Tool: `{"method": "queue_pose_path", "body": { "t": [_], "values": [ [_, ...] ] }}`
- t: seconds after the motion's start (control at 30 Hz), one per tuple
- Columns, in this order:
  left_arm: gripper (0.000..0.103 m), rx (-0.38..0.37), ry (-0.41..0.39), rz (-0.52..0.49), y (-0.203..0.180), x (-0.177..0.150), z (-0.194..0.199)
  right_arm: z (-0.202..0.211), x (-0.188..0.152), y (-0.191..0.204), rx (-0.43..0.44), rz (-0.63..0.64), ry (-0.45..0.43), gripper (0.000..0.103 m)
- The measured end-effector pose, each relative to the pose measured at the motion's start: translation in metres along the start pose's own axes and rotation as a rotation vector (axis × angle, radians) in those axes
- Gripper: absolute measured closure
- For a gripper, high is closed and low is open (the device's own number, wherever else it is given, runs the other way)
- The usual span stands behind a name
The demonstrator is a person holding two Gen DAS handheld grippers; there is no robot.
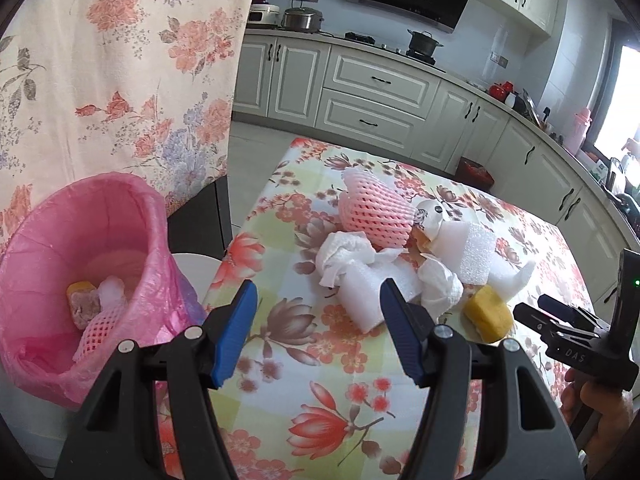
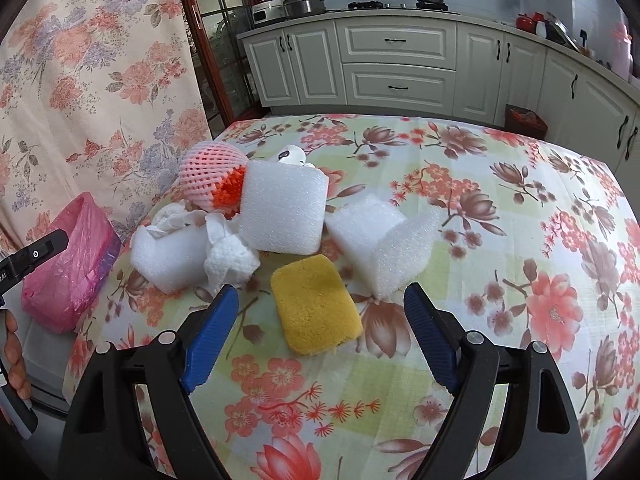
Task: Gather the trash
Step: 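Move both open grippers back over the trash on the table, then grasp the rectangular yellow sponge with the right gripper while the left grasps the pink foam net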
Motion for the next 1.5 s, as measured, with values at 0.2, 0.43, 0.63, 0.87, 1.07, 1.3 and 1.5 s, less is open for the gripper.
{"method": "queue_pose_path", "body": {
  "t": [0.2, 0.43, 0.63, 0.87, 1.07, 1.3, 1.5],
  "values": [
    [0.041, -0.015, 0.023, -0.023, -0.017, -0.004, -0.015, -0.007, -0.008, -0.005, 0.0, -0.008, 0.019, 0.023],
    [0.041, -0.031, 0.054, -0.037, -0.031, -0.01, -0.032, -0.017, -0.013, -0.004, 0.009, 0.001, 0.039, 0.023],
    [0.041, -0.038, 0.049, -0.063, -0.042, -0.001, -0.049, -0.028, -0.017, -0.001, 0.014, 0.015, 0.06, 0.023],
    [0.038, -0.062, 0.044, -0.081, -0.058, 0.018, -0.074, -0.039, -0.023, 0.002, 0.027, 0.024, 0.089, 0.027],
    [0.036, -0.1, 0.066, -0.062, -0.067, 0.034, -0.102, -0.047, -0.026, 0.006, 0.042, 0.032, 0.106, 0.031],
    [0.033, -0.102, 0.118, -0.005, -0.064, 0.05, -0.138, -0.052, -0.026, 0.008, 0.063, 0.042, 0.118, 0.051],
    [0.036, -0.106, 0.195, 0.045, -0.061, 0.046, -0.163, -0.042, -0.016, 0.008, 0.065, 0.035, 0.087, 0.053]
  ]
}}
Point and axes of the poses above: each gripper's, at about its wrist camera, not at the fingertips, and z roughly against the way its jaws point, y to its left, x to its top, the point moved 10 cm from there along -z, roughly the way its jaws point, and after that the axes turned 3 degrees about -y, right-handed, at the moved point
